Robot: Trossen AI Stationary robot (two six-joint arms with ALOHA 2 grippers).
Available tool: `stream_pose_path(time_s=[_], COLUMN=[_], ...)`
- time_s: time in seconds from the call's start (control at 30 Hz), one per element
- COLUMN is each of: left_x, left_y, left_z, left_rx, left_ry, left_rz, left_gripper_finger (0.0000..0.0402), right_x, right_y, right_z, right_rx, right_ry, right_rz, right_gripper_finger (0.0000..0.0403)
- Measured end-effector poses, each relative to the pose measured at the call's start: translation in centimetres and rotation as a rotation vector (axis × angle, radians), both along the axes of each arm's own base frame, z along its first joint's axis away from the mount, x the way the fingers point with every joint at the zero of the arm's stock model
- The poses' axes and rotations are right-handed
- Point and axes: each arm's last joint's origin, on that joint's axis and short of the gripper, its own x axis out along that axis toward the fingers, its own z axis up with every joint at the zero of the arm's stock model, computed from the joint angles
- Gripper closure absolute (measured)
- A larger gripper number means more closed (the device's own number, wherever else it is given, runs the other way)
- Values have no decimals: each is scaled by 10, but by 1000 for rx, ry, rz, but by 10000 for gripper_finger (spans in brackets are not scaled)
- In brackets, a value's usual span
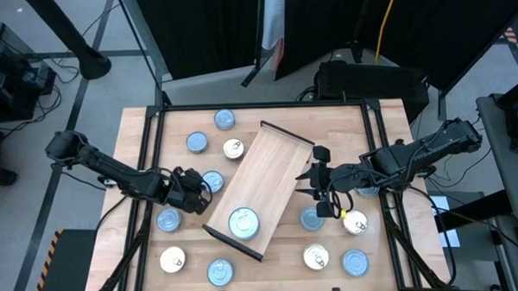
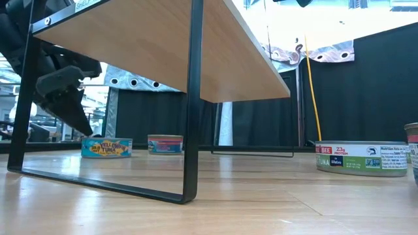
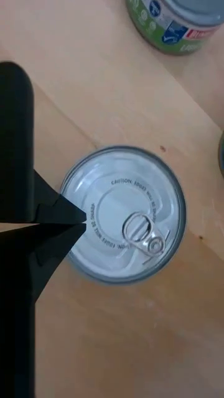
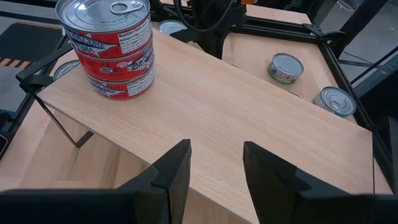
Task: Stack canned seafood by type on shelf
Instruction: Put the light blue tuna can on the shelf
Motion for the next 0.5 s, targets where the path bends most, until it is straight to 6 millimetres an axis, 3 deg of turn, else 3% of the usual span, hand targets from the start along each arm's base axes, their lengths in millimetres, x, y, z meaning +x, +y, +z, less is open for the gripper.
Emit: stream_pose_path(time_s=[0.5], left_x=[-2], left_y=[0], left_z=[-1], left_rx=[-25], left_ry=[25], left_rz=[-11], left_gripper_finger=[402], right_x=[0], right_y=[0], right_z=[0], right_rx=[0], right_ry=[0], right_rz=[0], right_gripper_finger=[264])
